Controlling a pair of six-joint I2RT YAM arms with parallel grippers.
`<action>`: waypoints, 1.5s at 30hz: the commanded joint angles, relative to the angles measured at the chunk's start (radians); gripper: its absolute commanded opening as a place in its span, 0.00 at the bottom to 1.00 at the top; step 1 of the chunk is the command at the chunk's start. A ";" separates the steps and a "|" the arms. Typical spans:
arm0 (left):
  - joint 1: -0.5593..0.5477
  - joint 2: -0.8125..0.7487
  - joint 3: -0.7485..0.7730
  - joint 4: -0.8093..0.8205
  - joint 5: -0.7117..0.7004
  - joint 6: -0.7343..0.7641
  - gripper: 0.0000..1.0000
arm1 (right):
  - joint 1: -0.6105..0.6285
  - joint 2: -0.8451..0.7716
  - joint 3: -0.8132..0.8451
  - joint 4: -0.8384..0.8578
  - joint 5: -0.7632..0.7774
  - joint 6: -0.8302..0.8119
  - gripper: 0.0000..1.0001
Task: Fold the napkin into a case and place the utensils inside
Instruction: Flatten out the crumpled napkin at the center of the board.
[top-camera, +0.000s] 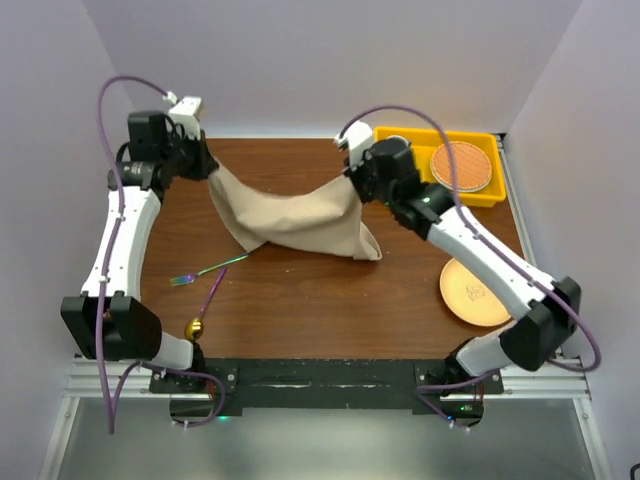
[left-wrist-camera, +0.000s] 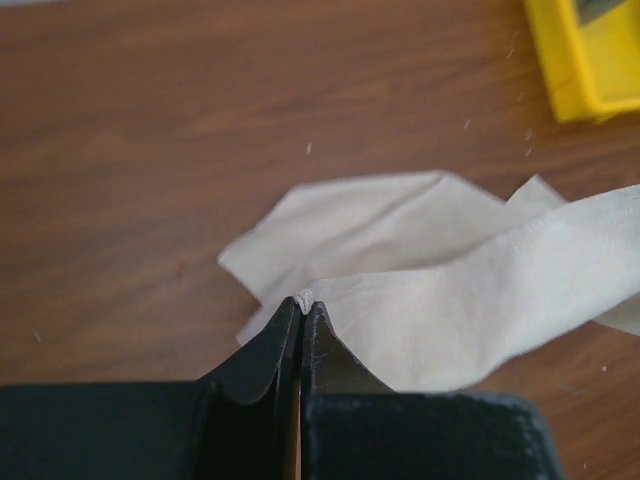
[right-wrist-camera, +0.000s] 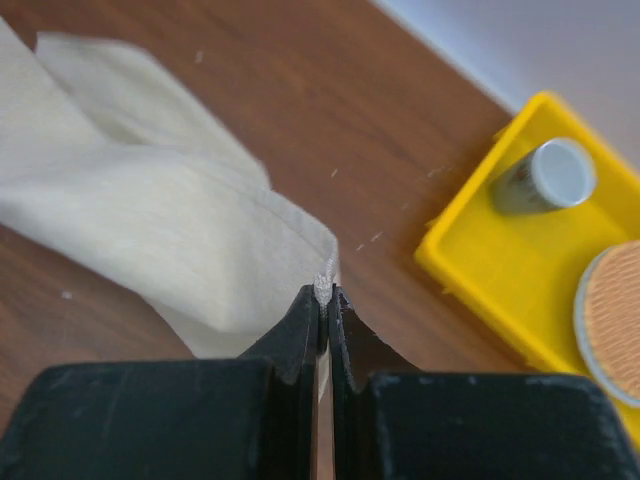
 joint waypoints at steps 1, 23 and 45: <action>0.009 -0.032 0.191 0.106 0.197 0.176 0.00 | -0.071 -0.108 0.154 0.063 -0.174 -0.146 0.00; 0.009 -0.568 0.306 -0.047 0.421 0.368 0.00 | -0.102 -0.656 0.302 -0.163 -0.430 -0.229 0.00; 0.009 -0.126 -0.059 0.256 0.038 0.078 0.23 | -0.132 -0.366 -0.258 0.303 0.204 -0.295 0.50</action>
